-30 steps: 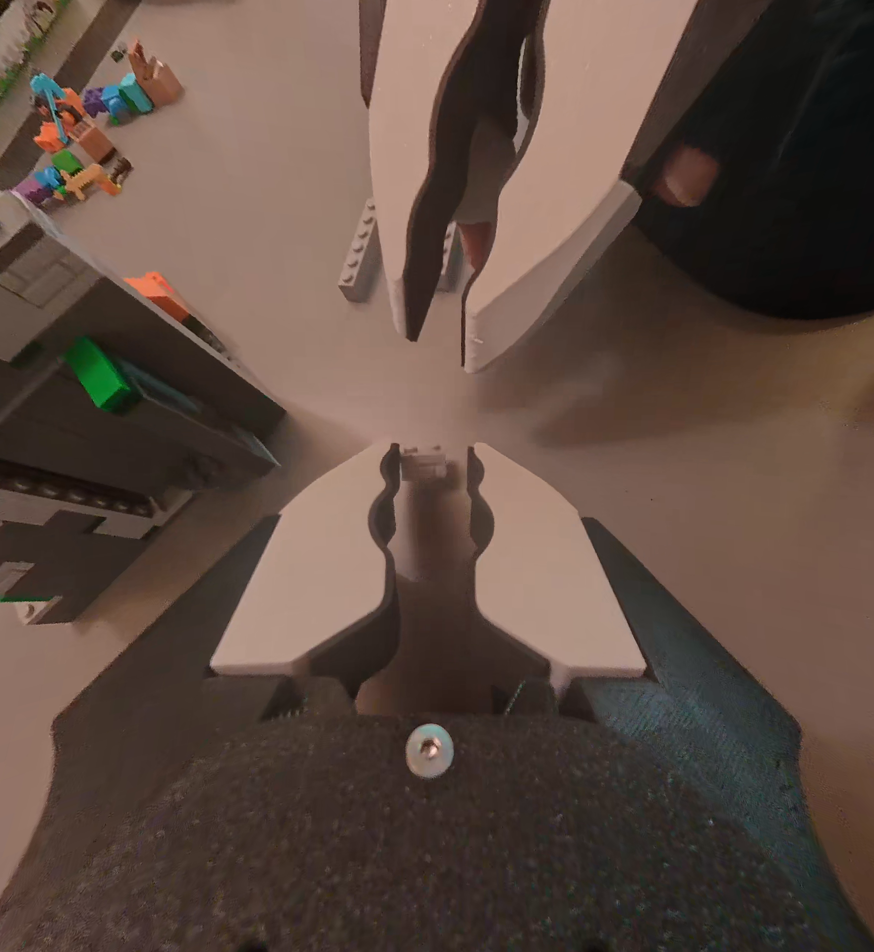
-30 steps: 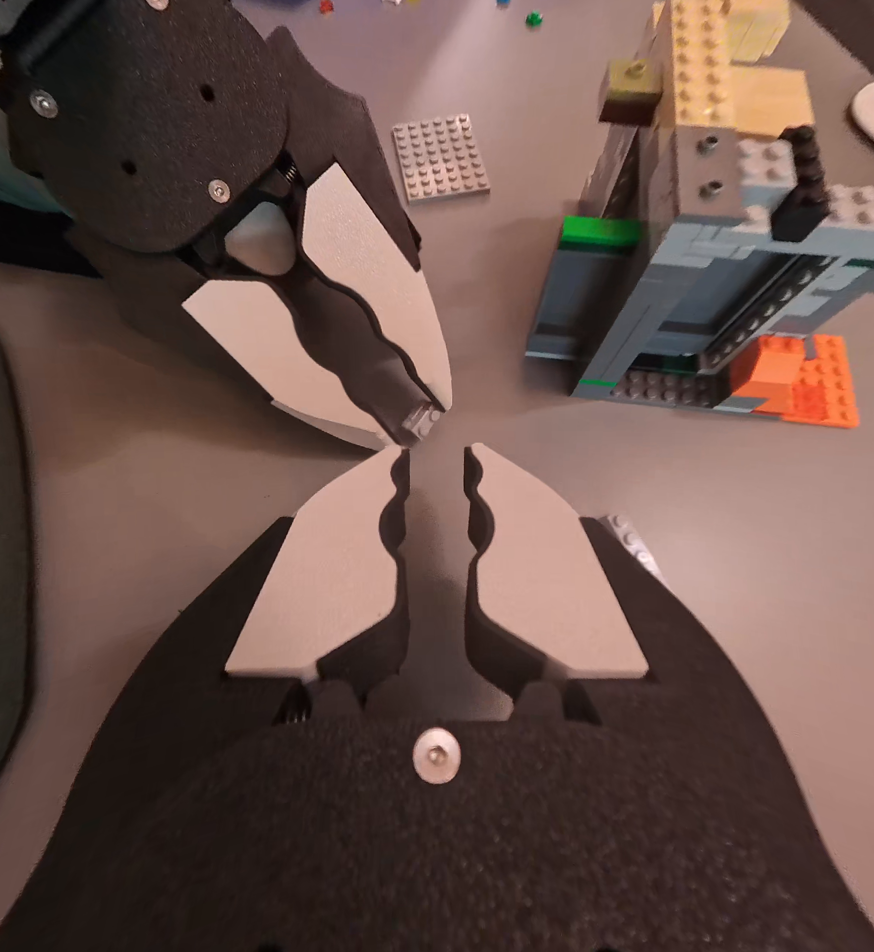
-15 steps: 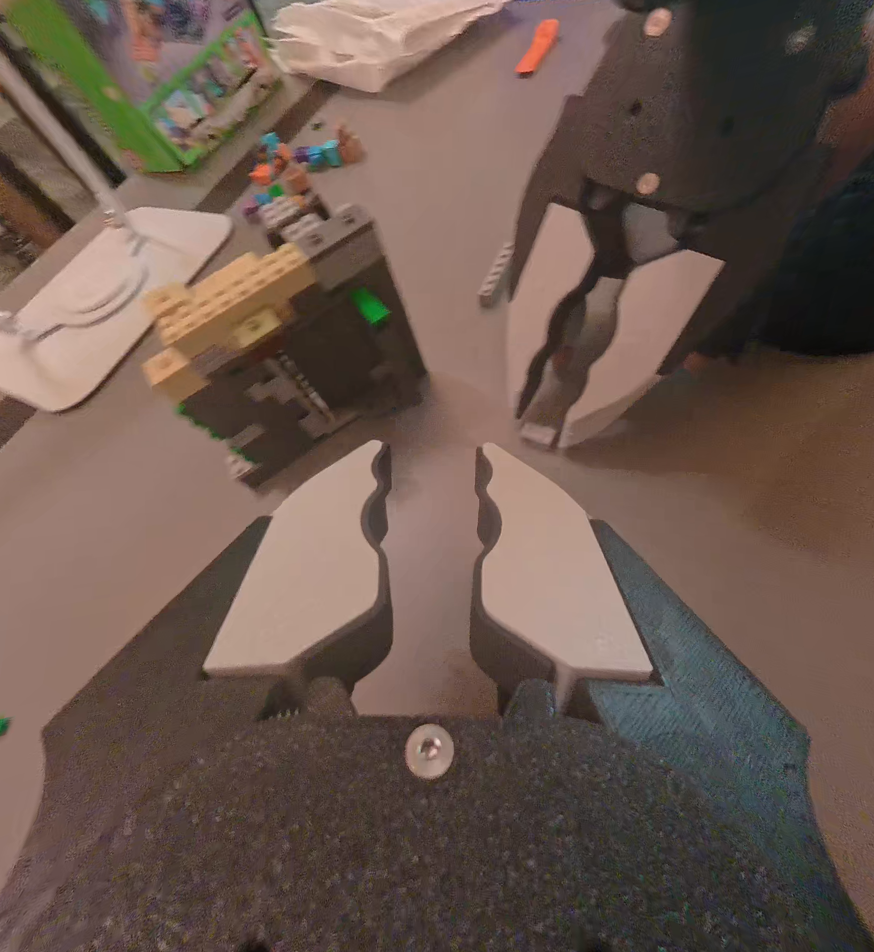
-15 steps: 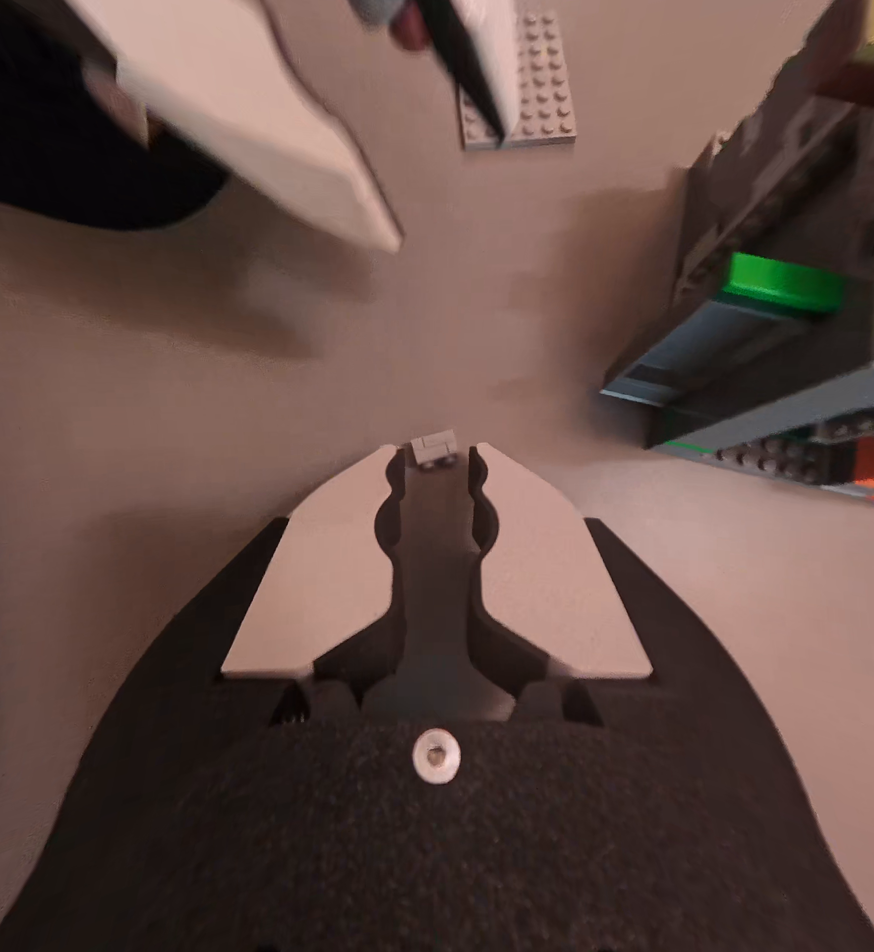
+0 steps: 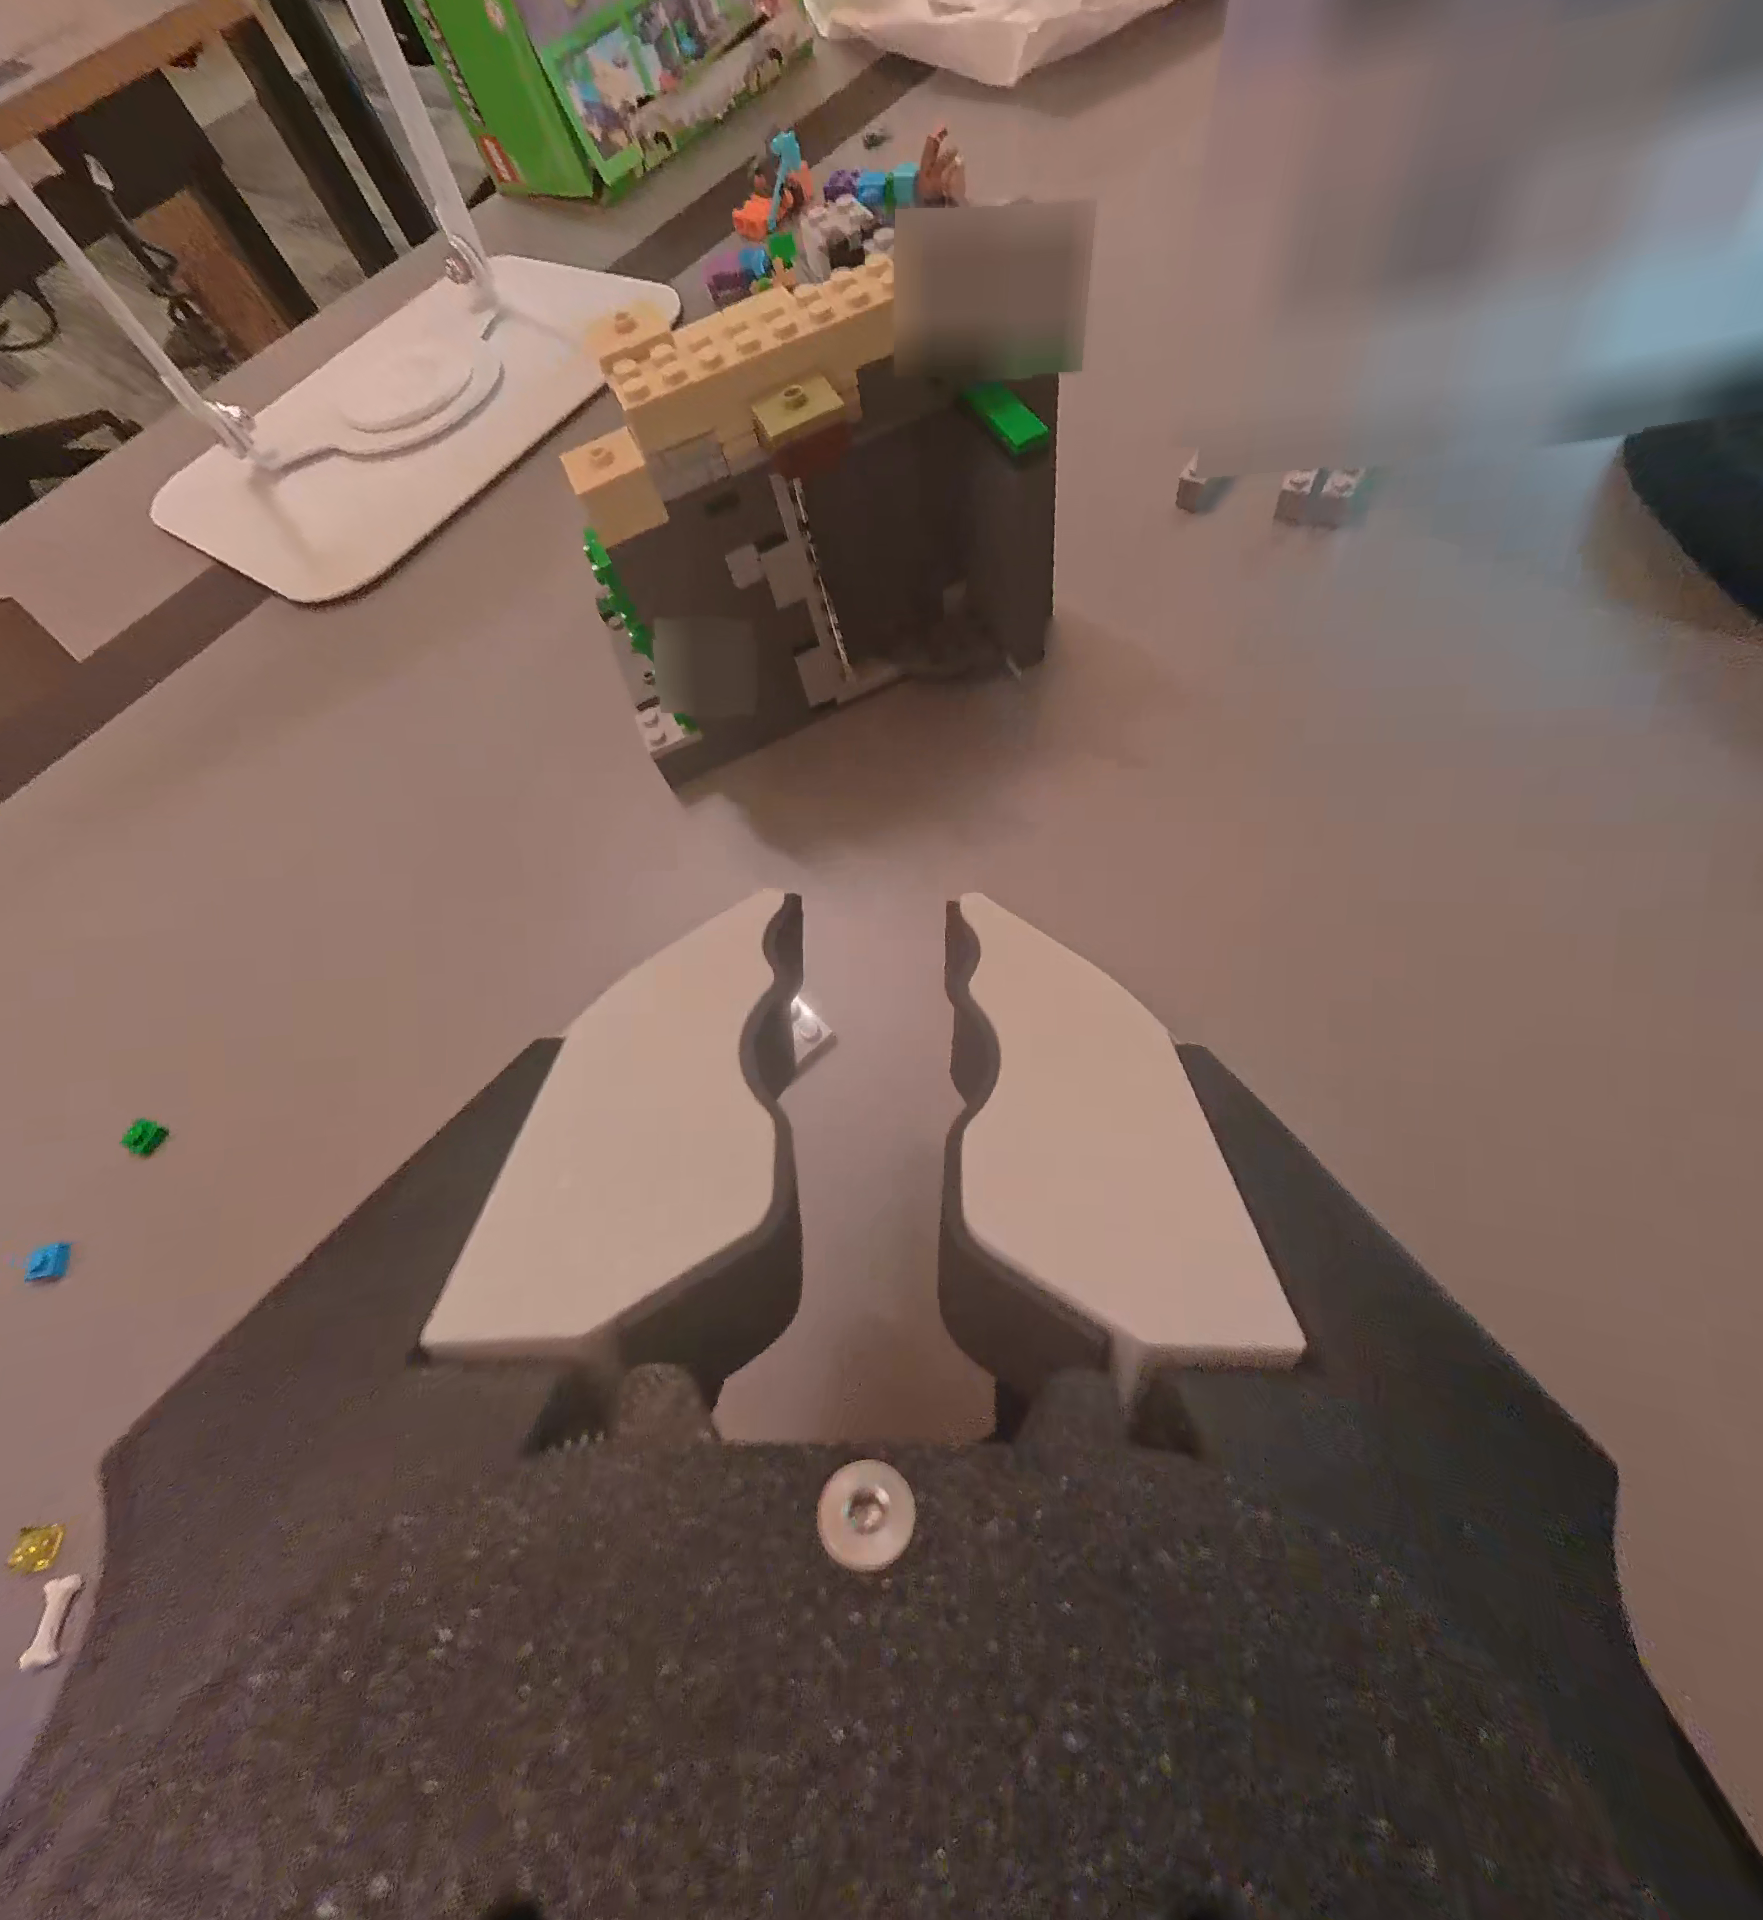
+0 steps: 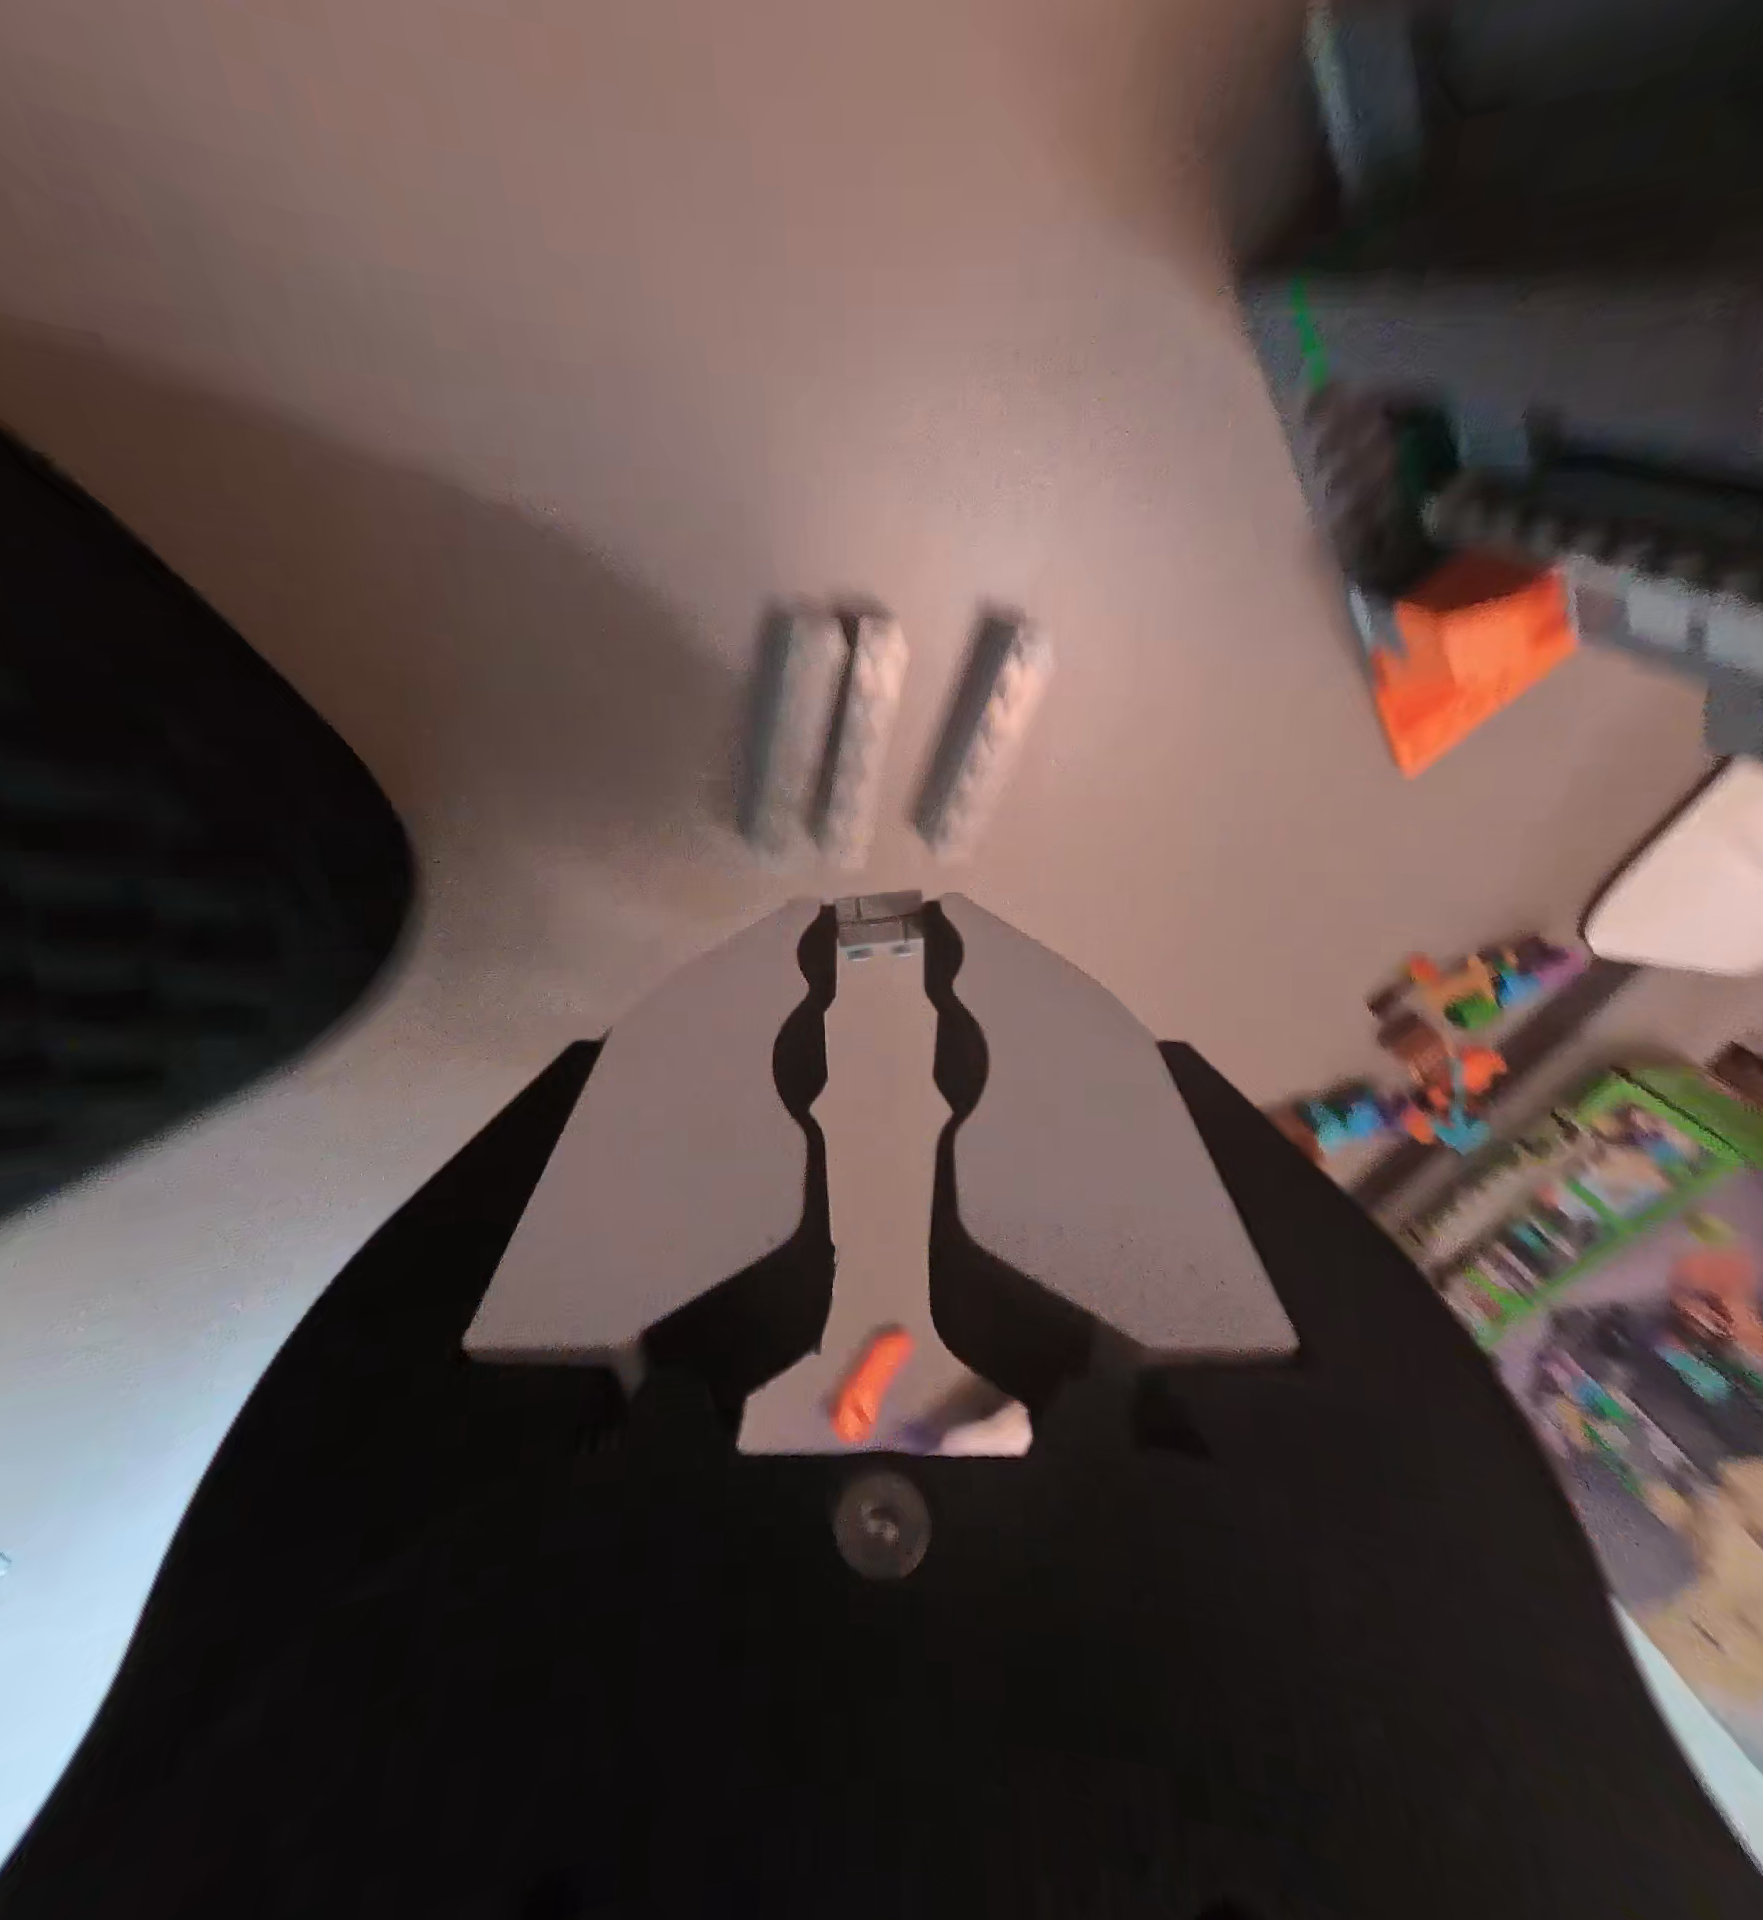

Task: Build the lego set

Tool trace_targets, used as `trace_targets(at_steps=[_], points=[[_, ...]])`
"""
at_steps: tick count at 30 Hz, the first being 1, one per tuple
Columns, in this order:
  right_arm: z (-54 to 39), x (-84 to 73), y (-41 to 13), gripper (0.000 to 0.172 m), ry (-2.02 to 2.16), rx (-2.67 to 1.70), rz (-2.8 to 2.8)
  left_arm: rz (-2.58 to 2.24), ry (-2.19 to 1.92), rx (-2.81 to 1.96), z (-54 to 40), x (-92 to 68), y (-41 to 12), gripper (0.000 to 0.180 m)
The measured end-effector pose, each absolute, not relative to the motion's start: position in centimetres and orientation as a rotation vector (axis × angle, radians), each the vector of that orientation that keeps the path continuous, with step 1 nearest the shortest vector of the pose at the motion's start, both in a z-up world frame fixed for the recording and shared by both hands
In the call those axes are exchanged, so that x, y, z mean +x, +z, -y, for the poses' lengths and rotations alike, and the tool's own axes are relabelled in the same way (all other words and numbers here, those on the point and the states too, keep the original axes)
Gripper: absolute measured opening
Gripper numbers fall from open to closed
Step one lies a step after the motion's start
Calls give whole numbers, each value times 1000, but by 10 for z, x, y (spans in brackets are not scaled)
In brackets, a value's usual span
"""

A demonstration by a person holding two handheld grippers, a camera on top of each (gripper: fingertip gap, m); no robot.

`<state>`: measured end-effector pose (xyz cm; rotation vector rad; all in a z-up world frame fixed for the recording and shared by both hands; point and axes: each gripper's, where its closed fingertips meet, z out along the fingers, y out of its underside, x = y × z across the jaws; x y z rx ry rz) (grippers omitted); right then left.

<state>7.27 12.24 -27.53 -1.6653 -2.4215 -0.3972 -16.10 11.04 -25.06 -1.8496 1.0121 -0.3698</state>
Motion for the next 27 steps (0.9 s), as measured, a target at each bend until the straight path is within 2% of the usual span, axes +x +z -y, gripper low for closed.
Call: trace_targets(at_steps=[7,14,21,27], points=[[-189,138,-290,16,-793,-1518,2620,-956,-364,-1855,-115,-159,-249,25],[-193,139,-302,16,-876,-1418,2706,-912,-361,-1884,-119,-164,-253,26],[-184,125,-299,22,-720,-1505,2542,-930,-347,-1912,-125,-167,-256,29],[-162,96,-268,22,-253,-1715,2062,-1031,-265,-1969,-137,-188,-266,35]])
